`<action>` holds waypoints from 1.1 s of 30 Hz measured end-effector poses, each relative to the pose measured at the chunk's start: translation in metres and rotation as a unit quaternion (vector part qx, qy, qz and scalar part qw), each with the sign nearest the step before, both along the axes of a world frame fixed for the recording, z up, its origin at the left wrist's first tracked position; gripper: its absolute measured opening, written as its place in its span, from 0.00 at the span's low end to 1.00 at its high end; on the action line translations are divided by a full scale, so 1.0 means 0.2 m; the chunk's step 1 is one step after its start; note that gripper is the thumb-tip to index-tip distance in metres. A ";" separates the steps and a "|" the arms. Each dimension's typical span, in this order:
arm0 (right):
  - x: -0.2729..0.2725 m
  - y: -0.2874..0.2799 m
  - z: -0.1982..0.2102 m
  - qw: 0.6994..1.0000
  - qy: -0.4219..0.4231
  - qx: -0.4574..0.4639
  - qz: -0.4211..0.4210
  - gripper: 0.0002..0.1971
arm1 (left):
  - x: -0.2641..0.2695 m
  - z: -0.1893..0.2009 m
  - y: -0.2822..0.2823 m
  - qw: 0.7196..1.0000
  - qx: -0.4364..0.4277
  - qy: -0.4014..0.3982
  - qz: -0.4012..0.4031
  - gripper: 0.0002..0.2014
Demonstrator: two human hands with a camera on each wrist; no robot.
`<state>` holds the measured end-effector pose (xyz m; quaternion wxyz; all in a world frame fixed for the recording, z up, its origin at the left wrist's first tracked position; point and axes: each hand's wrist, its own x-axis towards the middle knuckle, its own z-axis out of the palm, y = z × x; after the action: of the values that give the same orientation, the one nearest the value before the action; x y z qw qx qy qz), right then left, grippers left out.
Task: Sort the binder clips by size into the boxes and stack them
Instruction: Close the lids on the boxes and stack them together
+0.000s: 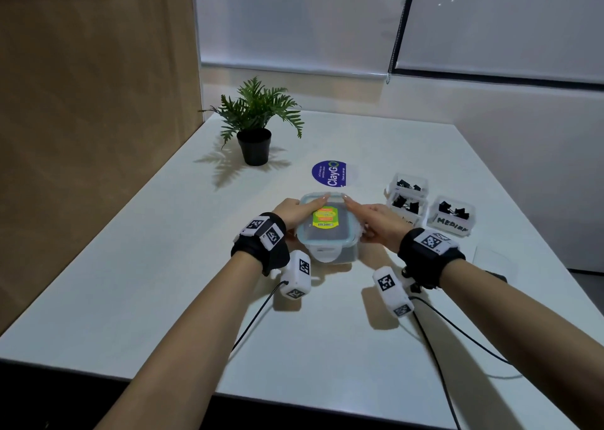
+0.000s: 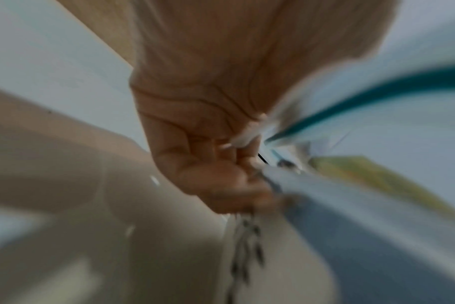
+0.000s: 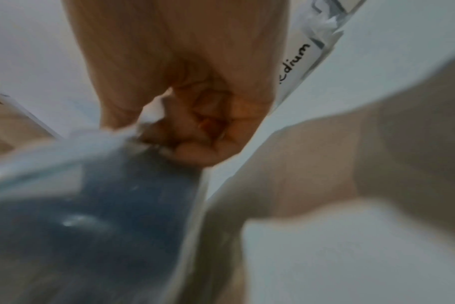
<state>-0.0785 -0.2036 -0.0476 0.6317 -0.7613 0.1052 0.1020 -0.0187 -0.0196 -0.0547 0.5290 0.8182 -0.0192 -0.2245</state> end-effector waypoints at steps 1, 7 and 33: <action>-0.01 0.00 0.00 1.000 0.022 0.015 0.009 0.27 | 0.00 0.01 0.01 1.000 0.003 -0.004 0.008 0.40; -0.05 -0.02 -0.08 0.989 0.090 0.119 0.016 0.23 | -0.01 0.00 0.01 0.996 0.048 -0.070 0.021 0.36; -0.14 -0.06 0.01 1.000 0.011 -0.008 0.008 0.12 | -0.06 0.14 0.11 0.996 0.055 0.009 -0.076 0.21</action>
<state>-0.1059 -0.2156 -0.0462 0.6237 -0.7658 0.1071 0.1143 -0.0305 0.0020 -0.0275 0.4648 0.8403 -0.0643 -0.2717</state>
